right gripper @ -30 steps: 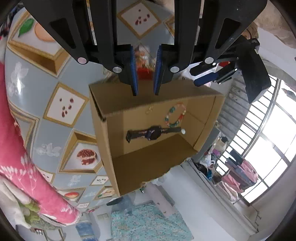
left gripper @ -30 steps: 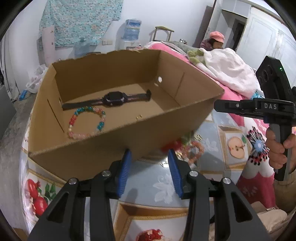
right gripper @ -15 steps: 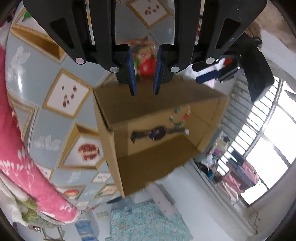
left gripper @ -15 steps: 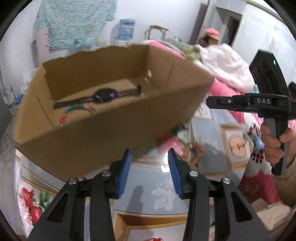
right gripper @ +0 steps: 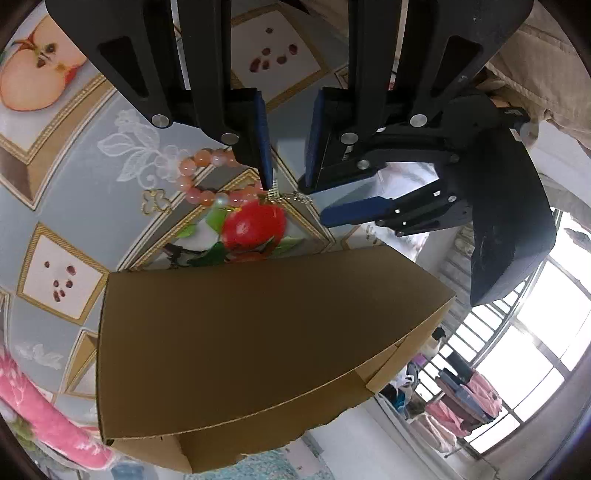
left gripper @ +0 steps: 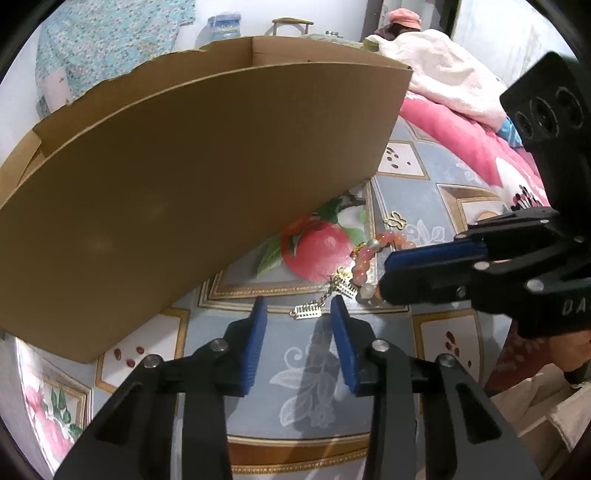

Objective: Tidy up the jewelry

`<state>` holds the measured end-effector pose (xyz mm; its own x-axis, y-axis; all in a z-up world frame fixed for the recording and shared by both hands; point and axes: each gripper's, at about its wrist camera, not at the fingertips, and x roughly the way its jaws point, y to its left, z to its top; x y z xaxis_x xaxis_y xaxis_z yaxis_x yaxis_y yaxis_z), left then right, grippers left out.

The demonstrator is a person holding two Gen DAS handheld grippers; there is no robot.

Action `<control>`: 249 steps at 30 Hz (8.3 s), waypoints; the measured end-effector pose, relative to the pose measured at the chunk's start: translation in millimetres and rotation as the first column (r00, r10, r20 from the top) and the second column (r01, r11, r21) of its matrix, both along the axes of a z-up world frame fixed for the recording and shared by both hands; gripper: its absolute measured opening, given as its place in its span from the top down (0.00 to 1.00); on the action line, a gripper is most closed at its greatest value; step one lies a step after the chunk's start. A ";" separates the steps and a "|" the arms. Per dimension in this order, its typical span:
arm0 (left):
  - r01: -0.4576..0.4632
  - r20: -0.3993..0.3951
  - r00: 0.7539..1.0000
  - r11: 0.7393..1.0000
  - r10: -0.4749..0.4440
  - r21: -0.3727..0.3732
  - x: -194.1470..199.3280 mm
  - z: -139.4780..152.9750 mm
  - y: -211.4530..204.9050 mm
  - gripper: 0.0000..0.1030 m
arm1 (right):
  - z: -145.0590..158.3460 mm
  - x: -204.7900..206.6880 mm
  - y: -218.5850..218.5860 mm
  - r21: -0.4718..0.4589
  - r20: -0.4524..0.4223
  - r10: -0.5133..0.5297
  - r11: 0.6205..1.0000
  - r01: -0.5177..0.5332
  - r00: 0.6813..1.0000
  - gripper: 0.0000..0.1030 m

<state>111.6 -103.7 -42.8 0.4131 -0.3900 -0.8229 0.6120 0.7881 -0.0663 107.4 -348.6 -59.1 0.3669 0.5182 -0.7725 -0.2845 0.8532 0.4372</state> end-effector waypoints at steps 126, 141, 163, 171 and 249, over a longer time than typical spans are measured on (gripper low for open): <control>0.055 0.047 0.997 0.996 -0.059 0.073 -21.6 23.5 34.6 0.96 | 45.6 12.0 18.3 -0.040 0.252 0.011 0.999 -0.001 0.968 1.00; -0.068 0.182 0.978 0.982 0.100 -0.177 43.1 130.7 51.1 0.96 | 111.1 86.4 15.1 -0.007 0.380 0.054 0.998 -0.056 0.923 1.00; -0.267 -0.163 0.959 0.934 0.233 -0.236 131.7 73.3 67.1 0.90 | 79.4 154.9 -21.0 0.032 0.161 -0.069 0.997 0.065 0.985 0.86; -0.255 -0.094 0.967 0.933 0.238 -0.252 114.0 89.7 67.9 0.84 | 99.3 121.1 -43.4 0.066 0.227 -0.131 0.991 0.119 0.965 0.68; 0.069 0.044 0.997 0.997 -0.071 0.041 -0.5 2.7 -28.3 0.89 | 3.0 14.1 -58.7 -0.183 0.079 -0.193 0.962 0.205 0.978 0.90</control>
<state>111.1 -132.0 -40.1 0.4234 -0.3870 -0.8191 0.6671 0.7449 -0.0072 121.5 -407.3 -56.1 0.4962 0.2769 -0.8229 -0.1210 0.9606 0.2503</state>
